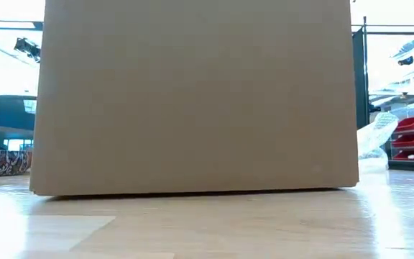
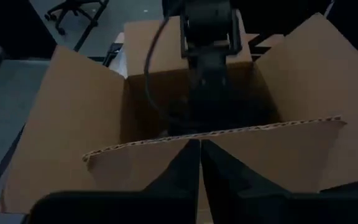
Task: Wrap mug
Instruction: Put the wrapped blue mug into the box, then move the box on the top left of the table
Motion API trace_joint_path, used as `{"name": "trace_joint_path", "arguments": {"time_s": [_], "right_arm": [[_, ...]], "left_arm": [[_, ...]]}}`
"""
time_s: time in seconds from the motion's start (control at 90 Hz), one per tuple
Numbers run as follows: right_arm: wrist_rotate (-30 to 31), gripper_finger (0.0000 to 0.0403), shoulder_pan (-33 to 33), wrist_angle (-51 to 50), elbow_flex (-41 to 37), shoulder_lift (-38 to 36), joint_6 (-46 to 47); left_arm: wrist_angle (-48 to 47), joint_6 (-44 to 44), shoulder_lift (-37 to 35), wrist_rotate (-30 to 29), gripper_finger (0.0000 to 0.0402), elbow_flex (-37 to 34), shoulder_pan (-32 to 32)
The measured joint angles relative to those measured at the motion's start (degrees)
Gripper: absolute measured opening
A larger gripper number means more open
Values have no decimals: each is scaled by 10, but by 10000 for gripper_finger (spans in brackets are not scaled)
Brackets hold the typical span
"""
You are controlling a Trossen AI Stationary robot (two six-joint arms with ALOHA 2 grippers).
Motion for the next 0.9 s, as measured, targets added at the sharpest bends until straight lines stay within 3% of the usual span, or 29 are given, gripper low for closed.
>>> {"name": "trace_joint_path", "arguments": {"time_s": [0.311, 0.667, 0.9], "right_arm": [[1, 66, 6, -23, 0, 53, 9], [12, 183, 7, -41, 17, 45, 56], [86, 261, 27, -99, 89, 45, 60]], "left_arm": [[0, 0, 0, 2, 0, 0, 0], [0, -1, 0, 2, 0, 0, 0], [0, -1, 0, 2, 0, 0, 0]]}}
